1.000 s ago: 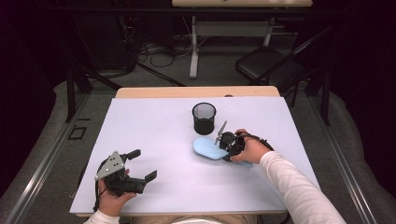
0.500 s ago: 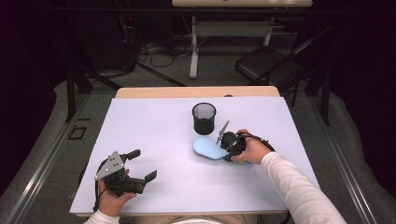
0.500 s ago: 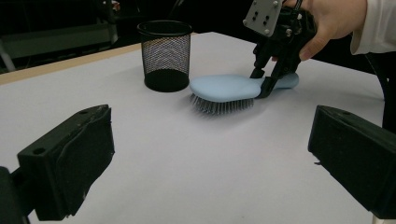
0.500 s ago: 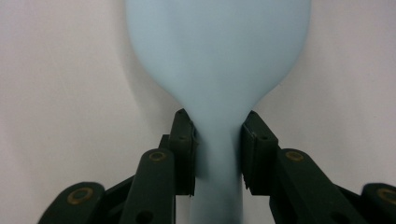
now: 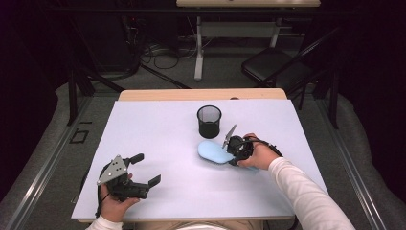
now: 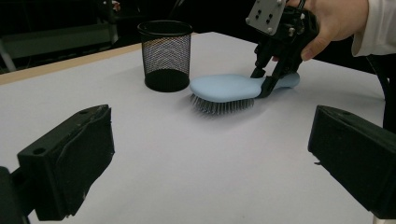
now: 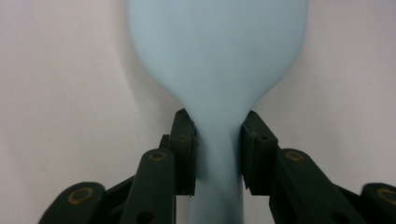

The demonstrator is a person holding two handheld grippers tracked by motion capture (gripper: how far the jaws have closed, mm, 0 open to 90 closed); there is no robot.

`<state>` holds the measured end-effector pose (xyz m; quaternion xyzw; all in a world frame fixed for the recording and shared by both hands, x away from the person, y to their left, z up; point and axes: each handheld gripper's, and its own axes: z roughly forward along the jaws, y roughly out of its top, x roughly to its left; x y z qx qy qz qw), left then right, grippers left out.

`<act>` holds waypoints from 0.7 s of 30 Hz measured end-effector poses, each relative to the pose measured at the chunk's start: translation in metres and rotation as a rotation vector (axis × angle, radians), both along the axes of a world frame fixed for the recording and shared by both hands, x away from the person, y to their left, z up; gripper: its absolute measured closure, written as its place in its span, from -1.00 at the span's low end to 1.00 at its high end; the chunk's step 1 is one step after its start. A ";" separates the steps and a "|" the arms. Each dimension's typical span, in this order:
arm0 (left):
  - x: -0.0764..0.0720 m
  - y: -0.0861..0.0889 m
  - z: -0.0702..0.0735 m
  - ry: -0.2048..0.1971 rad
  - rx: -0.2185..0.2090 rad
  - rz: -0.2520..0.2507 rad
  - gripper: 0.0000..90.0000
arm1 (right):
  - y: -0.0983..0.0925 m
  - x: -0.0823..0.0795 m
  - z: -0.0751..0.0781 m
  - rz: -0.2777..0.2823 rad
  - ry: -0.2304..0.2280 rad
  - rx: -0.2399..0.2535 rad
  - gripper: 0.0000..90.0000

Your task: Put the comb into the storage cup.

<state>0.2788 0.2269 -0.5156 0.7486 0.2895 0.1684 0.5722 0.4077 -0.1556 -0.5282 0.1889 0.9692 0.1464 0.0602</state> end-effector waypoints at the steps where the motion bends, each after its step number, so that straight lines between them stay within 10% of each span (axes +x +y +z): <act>1: 0.000 0.000 0.000 0.000 0.001 0.000 -0.99 | 0.000 -0.001 0.000 -0.003 -0.001 0.004 0.55; 21: 0.000 0.000 0.000 -0.001 0.003 0.002 -0.99 | -0.001 -0.005 0.010 -0.014 -0.054 0.073 0.55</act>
